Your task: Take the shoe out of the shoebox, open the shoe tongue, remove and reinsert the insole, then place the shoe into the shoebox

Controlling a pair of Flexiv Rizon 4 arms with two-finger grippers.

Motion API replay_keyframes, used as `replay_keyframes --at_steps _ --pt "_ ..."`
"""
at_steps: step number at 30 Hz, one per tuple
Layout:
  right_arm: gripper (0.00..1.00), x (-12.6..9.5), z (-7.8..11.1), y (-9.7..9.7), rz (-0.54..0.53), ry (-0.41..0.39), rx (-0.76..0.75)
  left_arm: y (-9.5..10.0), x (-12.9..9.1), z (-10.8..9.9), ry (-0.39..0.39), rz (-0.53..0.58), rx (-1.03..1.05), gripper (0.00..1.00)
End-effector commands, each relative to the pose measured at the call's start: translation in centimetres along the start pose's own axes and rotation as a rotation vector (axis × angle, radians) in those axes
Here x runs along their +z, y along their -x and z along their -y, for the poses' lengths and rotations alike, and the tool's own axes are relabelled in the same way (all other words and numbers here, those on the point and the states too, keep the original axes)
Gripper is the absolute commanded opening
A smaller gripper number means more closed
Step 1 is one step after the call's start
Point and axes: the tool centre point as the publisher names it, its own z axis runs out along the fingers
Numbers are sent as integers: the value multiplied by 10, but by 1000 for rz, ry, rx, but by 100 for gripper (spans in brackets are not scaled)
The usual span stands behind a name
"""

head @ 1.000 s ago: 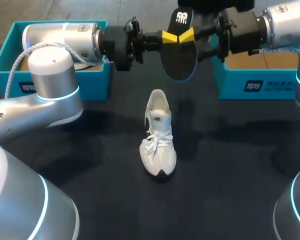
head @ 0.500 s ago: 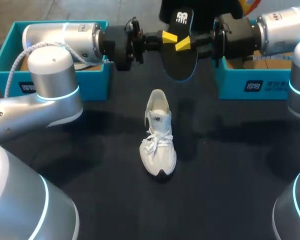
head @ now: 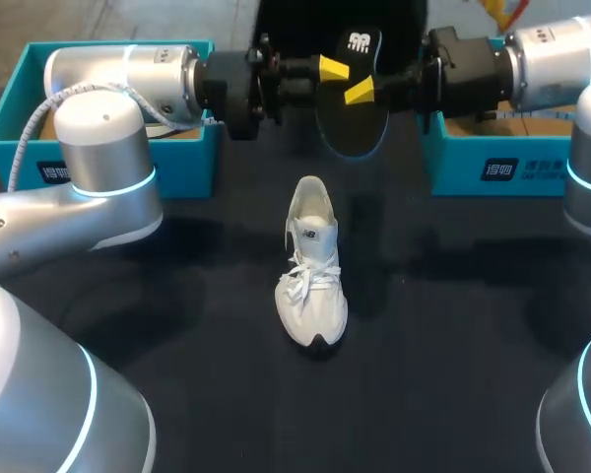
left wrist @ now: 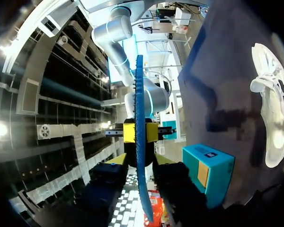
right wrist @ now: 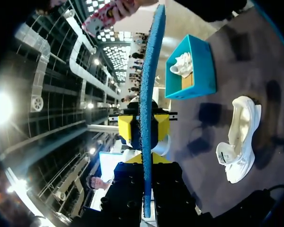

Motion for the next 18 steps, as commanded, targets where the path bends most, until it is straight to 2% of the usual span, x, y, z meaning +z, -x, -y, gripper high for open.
replay_keyframes --at_steps 1,18 --pt "0 -3 2 -1 6 6 -1 -1 1 0 2 1 2 100" --pt "0 -21 1 2 46 35 2 1 -3 -1 -6 2 4 100"
